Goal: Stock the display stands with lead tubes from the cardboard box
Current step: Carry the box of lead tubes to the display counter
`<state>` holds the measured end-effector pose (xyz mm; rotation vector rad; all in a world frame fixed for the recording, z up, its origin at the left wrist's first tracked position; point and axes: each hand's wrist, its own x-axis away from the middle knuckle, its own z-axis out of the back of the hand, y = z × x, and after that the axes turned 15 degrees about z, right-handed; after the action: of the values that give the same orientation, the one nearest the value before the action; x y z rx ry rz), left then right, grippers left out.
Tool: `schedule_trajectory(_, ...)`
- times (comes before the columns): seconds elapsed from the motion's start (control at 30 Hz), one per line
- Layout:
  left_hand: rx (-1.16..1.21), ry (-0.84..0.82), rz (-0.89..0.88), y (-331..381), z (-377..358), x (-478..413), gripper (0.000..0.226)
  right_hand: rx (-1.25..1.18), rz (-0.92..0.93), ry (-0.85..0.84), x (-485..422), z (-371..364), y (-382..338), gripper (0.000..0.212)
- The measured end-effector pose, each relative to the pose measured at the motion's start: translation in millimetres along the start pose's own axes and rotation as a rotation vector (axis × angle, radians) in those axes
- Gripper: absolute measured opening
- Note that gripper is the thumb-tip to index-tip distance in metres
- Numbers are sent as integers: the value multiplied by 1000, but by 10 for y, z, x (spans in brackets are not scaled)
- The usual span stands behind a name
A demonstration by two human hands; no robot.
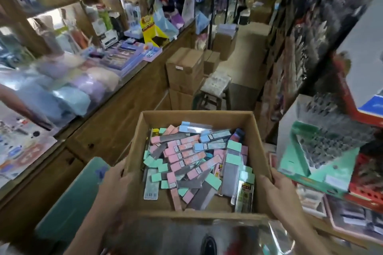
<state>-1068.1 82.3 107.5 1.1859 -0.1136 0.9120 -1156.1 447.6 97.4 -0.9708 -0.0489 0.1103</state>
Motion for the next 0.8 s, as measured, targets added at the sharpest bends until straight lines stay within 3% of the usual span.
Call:
schedule_trajectory(0.13,5,51,37,537,-137,-567,56,-51,-15,-10,-862,-45,-22,25)
schedule_trajectory(0.37,36,31,66,1351,-363,-1617,38,-111,-36,-3,-2165,-194,-82,17)
schedule_trajectory(0.8,-32,-264,-32,3410,-1082,-3812,39,-83,-129,184,-4519,-193,-160,23)
